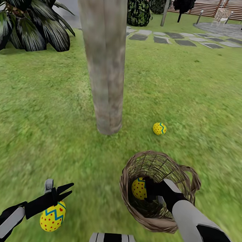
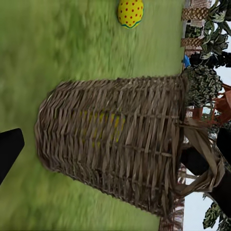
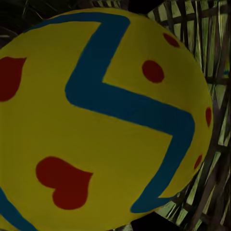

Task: Take the three Easter eggs out of the wicker basket on the lawn in the garden, then place them on the lawn next to a single tree (choose any tree) so that all three eggs are next to the same tree and none are left in the basket.

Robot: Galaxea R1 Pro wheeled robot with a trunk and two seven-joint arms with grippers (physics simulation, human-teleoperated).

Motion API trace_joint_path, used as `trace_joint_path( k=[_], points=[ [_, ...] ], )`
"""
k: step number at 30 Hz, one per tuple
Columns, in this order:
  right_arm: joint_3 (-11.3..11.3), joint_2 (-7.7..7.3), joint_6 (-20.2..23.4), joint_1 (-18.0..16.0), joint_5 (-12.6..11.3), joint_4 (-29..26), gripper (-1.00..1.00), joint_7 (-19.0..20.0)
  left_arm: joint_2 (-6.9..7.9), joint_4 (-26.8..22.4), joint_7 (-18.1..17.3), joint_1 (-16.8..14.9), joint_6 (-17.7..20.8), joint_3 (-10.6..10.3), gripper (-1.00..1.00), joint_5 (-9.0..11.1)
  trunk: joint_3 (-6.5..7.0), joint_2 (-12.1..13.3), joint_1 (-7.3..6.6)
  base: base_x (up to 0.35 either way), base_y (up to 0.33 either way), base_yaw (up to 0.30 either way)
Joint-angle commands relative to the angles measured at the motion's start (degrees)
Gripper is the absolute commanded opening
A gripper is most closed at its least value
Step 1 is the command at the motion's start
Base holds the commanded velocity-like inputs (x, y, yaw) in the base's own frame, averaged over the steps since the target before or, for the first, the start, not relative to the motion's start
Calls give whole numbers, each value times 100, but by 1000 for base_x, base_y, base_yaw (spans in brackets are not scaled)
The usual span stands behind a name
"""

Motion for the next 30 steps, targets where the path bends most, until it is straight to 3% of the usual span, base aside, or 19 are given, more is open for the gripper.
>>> trace_joint_path(
  k=[1,30],
  points=[
    [1,0,-8,0,-13,-3,-100,-6,0,1,0,-2,-1,3,100,-1,19,42,-22,0,0,0],
    [-9,-5,14,0,-11,-6,-100,-14,9,-15,-14,0,-9,-2,100,-41,586,1205,-659,-37,0,-8]
  ],
)
